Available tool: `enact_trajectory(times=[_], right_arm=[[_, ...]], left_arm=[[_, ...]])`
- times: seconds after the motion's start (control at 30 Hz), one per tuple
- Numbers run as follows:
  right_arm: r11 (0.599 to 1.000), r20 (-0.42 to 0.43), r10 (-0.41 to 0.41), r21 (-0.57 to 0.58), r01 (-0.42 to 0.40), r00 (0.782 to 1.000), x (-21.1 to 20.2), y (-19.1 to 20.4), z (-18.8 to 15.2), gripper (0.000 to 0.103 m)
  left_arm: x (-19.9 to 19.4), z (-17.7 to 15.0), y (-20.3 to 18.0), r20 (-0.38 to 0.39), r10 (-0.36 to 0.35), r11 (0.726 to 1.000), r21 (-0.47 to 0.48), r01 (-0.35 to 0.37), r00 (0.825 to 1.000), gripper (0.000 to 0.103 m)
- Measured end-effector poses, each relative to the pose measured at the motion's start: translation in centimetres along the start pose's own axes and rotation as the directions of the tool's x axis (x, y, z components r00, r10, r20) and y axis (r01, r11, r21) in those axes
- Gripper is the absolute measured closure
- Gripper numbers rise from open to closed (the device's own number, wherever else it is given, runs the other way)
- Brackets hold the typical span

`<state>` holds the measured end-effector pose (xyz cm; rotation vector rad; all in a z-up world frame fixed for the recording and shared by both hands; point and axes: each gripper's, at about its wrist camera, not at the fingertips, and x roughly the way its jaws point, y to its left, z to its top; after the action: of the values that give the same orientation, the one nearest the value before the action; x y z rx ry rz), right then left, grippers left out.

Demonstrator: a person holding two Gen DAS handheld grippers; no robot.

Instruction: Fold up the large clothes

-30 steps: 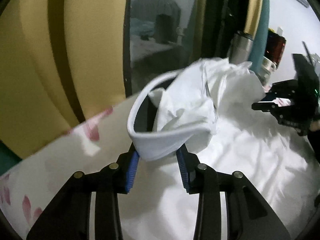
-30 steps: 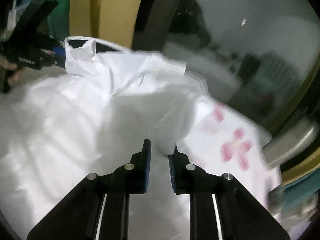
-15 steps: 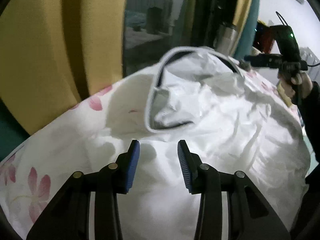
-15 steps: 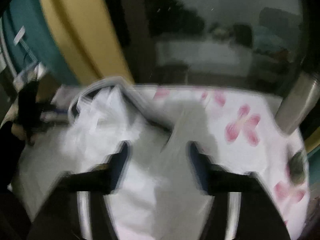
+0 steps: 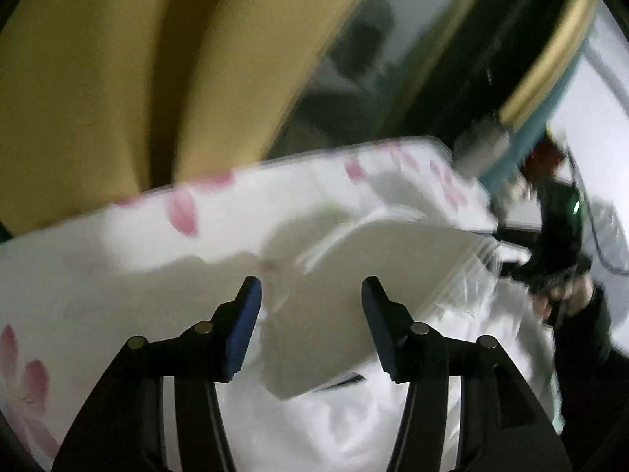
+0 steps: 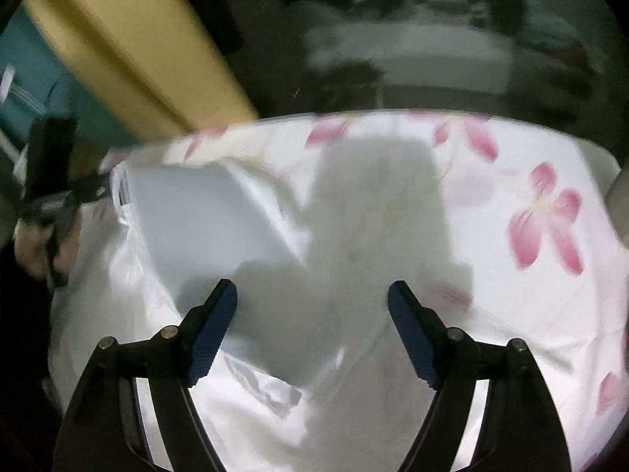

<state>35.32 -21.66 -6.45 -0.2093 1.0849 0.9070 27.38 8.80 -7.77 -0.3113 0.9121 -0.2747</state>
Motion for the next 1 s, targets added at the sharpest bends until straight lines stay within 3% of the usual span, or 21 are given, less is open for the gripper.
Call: enact_trajectory(times=[0.13, 0.2, 0.23, 0.3, 0.37, 0.4, 0.43, 0.47, 0.57, 0.67, 0.87, 0.9, 0.93, 1.0], right_arm=[[0.999, -0.014, 0.037, -0.02, -0.037, 0.999, 0.2, 0.1, -2.1, 0.024], [0.999, 0.005, 0.048, -0.021, -0.048, 0.999, 0.2, 0.0, -2.4, 0.028], [0.998, 0.013, 0.052, -0.026, -0.051, 0.999, 0.1, 0.1, -2.4, 0.036], [0.998, 0.029, 0.005, -0.064, -0.003, 1.0, -0.2, 0.5, -2.5, 0.074], [0.994, 0.069, -0.044, -0.096, 0.05, 0.997, -1.4, 0.8, -1.7, 0.082], [0.992, 0.093, -0.061, -0.107, 0.071, 0.994, -2.0, 1.0, -1.2, 0.083], [0.985, 0.124, -0.101, -0.125, 0.116, 0.987, -2.7, 1.1, -0.8, 0.084], [0.98, 0.14, -0.127, -0.136, 0.146, 0.982, -3.0, 1.2, -0.3, 0.084], [0.954, 0.224, -0.205, -0.174, 0.246, 0.953, -4.5, 1.2, 1.3, 0.086], [0.922, 0.318, -0.261, -0.197, 0.332, 0.912, -5.4, 0.7, 3.2, 0.086], [0.849, 0.417, -0.365, -0.218, 0.481, 0.833, -4.2, -0.3, 4.7, 0.086], [0.835, 0.43, -0.384, -0.215, 0.506, 0.817, -3.5, -0.2, 4.8, 0.086], [0.817, 0.442, -0.415, -0.203, 0.54, 0.795, -2.9, -0.3, 4.6, 0.086], [0.799, 0.443, -0.446, -0.195, 0.569, 0.778, -2.2, -0.4, 4.2, 0.086]], left_arm=[[1.4, -1.3, -1.4, -0.083, 0.019, 0.995, 0.097, -0.011, 0.996, 0.041], [1.9, -1.5, -1.4, -0.106, 0.016, 0.996, 0.085, -0.007, 0.994, 0.041], [2.1, -1.6, -1.4, -0.112, 0.012, 0.997, 0.076, -0.004, 0.994, 0.041], [2.2, -1.5, -1.7, -0.113, 0.021, 0.996, 0.088, -0.011, 0.993, 0.041], [2.3, -1.3, -2.0, -0.111, 0.027, 0.994, 0.112, -0.014, 0.993, 0.043], [2.4, -1.1, -2.3, -0.117, 0.036, 0.991, 0.133, -0.02, 0.992, 0.05], [2.3, -0.7, -2.6, -0.11, 0.052, 0.986, 0.162, -0.034, 0.993, 0.066], [2.2, -0.2, -2.5, -0.095, 0.058, 0.984, 0.175, -0.041, 0.994, 0.072], [1.4, 1.8, -2.2, -0.045, 0.026, 0.985, 0.17, -0.018, 0.999, 0.085], [1.1, 3.8, -2.0, 0.001, 0.008, 0.986, 0.166, -0.008, 1.0, 0.085], [0.7, 6.4, -1.9, 0.148, 0.057, 0.981, 0.177, -0.084, 0.987, 0.084], [0.8, 6.4, -1.9, 0.17, 0.056, 0.979, 0.184, -0.088, 0.984, 0.084], [1.2, 6.4, -2.0, 0.183, 0.055, 0.978, 0.189, -0.09, 0.982, 0.076], [2.3, 6.1, -2.1, 0.154, 0.06, 0.977, 0.194, -0.09, 0.986, 0.063]])
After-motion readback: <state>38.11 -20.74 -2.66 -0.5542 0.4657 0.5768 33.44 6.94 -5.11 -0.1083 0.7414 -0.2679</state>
